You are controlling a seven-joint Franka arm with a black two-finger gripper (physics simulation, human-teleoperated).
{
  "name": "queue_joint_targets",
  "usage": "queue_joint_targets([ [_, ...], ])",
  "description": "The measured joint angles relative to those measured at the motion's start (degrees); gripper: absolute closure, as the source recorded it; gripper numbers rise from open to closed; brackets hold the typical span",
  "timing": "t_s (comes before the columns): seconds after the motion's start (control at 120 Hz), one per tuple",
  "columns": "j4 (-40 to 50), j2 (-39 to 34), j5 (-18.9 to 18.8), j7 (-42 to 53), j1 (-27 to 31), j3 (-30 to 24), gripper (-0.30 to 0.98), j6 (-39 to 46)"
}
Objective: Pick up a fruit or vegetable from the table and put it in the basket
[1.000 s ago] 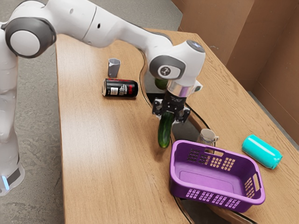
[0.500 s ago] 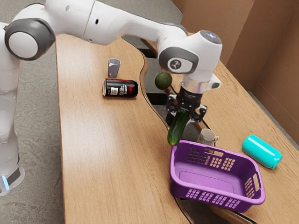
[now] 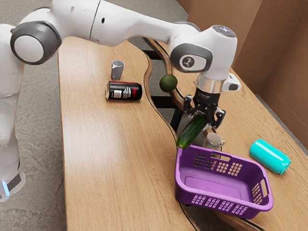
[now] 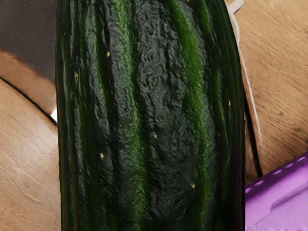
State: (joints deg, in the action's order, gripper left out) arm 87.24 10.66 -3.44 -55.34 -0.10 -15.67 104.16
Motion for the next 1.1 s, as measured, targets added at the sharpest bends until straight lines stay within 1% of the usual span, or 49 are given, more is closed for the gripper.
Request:
queue_joint_targets([
  [0.108, -0.49, 0.01, 0.19, 5.29, 0.03, 0.05, 0.48, -0.11],
  [0.242, -2.43, 1.66, -1.82, 13.14, -0.28, -0.25, 0.48, 0.04],
  [0.375, -4.37, 3.63, -3.56, 22.11, -0.50, -3.10, 0.48, 0.40],
  [0.575, -4.22, 3.36, -4.29, 33.09, -0.41, -4.32, 0.48, 1.73],
  [0.675, -4.29, 3.60, -7.09, 39.30, -0.59, -6.70, 0.48, 2.84],
  [0.775, -4.42, 4.46, -12.58, 45.32, -0.71, -10.20, 0.48, 4.87],
  [0.825, -6.03, 6.32, -13.88, 48.31, -0.77, -10.86, 0.49, 5.61],
  [0.892, -10.52, 10.18, -14.72, 52.14, -0.69, -12.46, 0.49, 6.02],
  [0.992, -15.36, 13.78, -15.39, 57.30, -2.31, -13.57, 0.48, 6.42],
  [1.1, -17.61, 17.38, -15.69, 62.13, -3.03, -13.66, 0.49, 6.81],
])
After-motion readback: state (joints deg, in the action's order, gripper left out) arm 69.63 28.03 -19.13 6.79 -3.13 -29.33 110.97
